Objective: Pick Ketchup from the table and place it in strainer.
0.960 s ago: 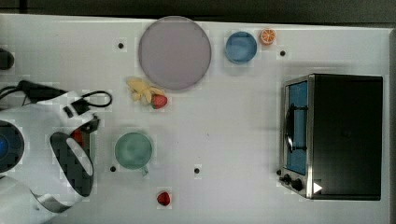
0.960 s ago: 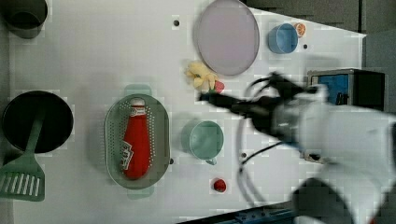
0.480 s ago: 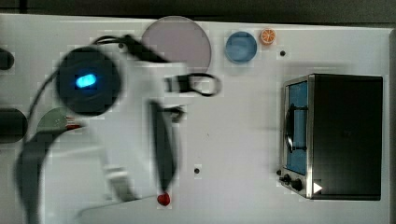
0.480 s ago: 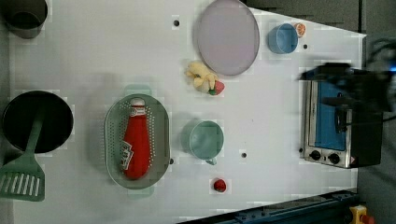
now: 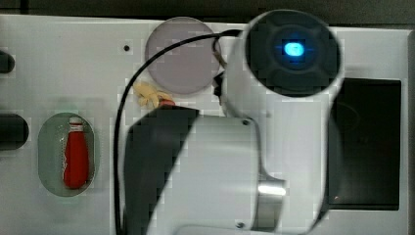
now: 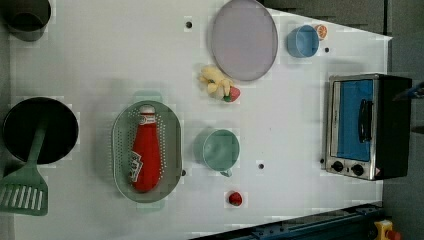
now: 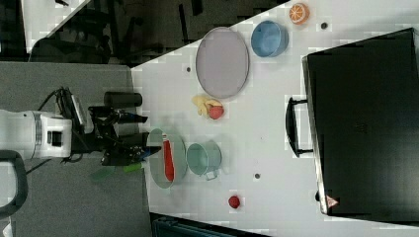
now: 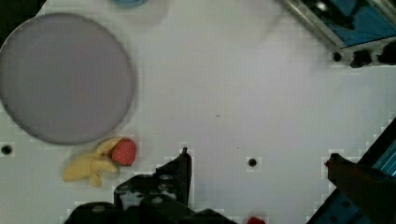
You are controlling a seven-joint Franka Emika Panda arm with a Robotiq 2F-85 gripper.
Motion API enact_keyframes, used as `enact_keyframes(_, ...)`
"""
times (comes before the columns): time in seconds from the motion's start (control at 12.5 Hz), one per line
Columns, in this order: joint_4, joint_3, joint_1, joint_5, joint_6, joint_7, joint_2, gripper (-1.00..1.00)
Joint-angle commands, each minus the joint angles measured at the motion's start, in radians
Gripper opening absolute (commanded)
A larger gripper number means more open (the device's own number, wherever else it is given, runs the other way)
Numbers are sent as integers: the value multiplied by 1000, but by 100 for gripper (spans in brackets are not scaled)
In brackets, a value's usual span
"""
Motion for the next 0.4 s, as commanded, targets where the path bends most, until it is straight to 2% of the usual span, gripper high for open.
enact_keyframes(0.08,18,18,45,25,-4,2,-27,100)
enact_keyframes(0.4,16,2,45,25,11,2,-26,100)
